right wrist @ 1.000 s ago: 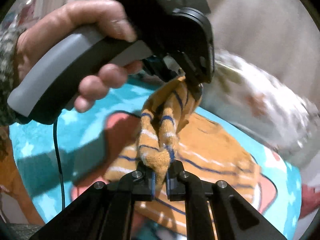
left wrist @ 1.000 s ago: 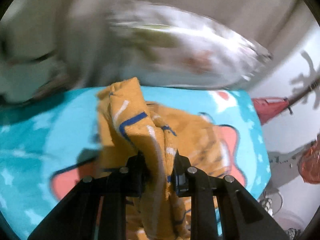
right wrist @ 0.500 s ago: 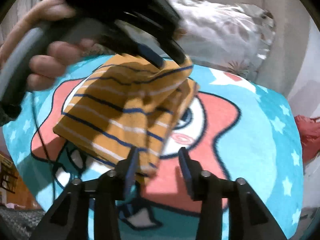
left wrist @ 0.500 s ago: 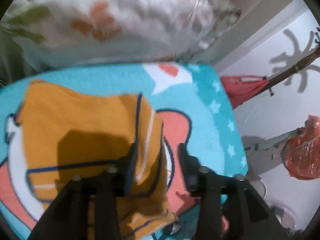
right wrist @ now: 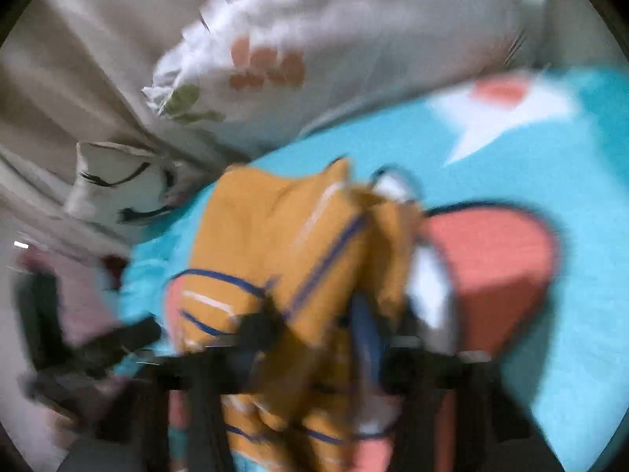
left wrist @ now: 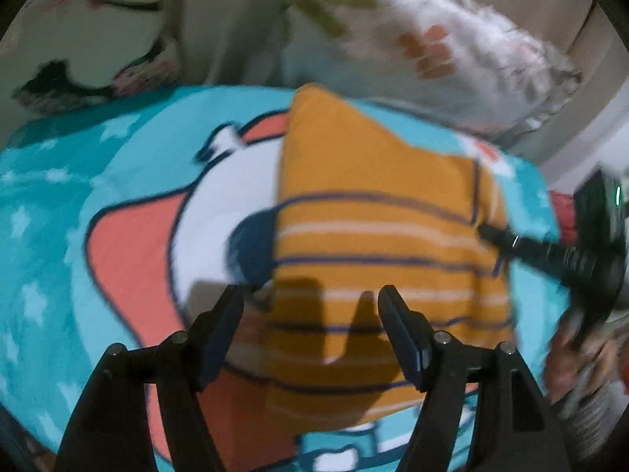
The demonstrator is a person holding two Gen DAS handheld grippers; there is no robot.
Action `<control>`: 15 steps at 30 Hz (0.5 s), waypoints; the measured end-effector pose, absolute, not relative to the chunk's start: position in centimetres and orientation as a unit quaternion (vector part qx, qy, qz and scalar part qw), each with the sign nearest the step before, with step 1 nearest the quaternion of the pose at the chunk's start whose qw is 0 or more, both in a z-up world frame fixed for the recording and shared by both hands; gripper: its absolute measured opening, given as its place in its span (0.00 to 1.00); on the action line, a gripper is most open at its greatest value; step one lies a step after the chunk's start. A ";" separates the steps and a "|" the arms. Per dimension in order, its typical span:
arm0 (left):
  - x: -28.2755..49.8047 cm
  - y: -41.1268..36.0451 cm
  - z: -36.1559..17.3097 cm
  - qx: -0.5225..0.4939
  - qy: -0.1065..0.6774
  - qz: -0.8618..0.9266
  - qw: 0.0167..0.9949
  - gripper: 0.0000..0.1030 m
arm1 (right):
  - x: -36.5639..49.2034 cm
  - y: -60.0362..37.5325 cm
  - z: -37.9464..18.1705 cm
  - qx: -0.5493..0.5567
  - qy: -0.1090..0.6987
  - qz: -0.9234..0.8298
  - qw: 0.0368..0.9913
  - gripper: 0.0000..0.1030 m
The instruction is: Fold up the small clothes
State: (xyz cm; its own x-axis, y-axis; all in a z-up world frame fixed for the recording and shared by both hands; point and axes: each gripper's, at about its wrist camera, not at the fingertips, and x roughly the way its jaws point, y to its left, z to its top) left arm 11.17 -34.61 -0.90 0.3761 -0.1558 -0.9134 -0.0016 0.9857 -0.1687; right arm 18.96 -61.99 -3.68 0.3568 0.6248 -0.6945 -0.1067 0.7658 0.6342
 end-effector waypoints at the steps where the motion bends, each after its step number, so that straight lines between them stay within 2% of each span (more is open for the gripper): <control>1: 10.8 -34.8 -1.5 -0.056 0.561 -0.038 0.825 0.68 | 20.0 -61.8 -3.9 0.253 0.526 0.237 0.776 0.13; 4: 9.8 -35.5 -3.5 -0.012 0.578 -0.012 0.816 0.68 | 21.6 -62.1 -3.8 0.234 0.528 0.222 0.786 0.12; 7: 9.7 -35.0 -4.8 -0.040 0.590 -0.007 0.807 0.68 | 22.6 -61.9 -5.8 0.198 0.548 0.184 0.791 0.13; 8: 9.6 -34.7 -4.9 -0.050 0.592 -0.005 0.805 0.68 | 22.4 -61.6 -6.4 0.190 0.554 0.182 0.790 0.15; 11: 9.4 -34.1 -4.9 -0.069 0.594 -0.006 0.802 0.68 | 21.5 -61.6 -5.5 0.166 0.546 0.162 0.805 0.31; 15: 8.4 -33.6 -3.8 -0.069 0.581 -0.014 0.811 0.68 | 20.2 -63.3 -1.8 0.152 0.502 0.109 0.845 0.32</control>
State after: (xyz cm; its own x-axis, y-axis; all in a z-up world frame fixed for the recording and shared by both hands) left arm 8.36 -33.64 -3.82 0.3247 -0.1024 -0.9403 -0.0580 0.9901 -0.1278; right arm 20.22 -63.30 -1.84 0.4730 0.3366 -0.8142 -0.0311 0.9300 0.3663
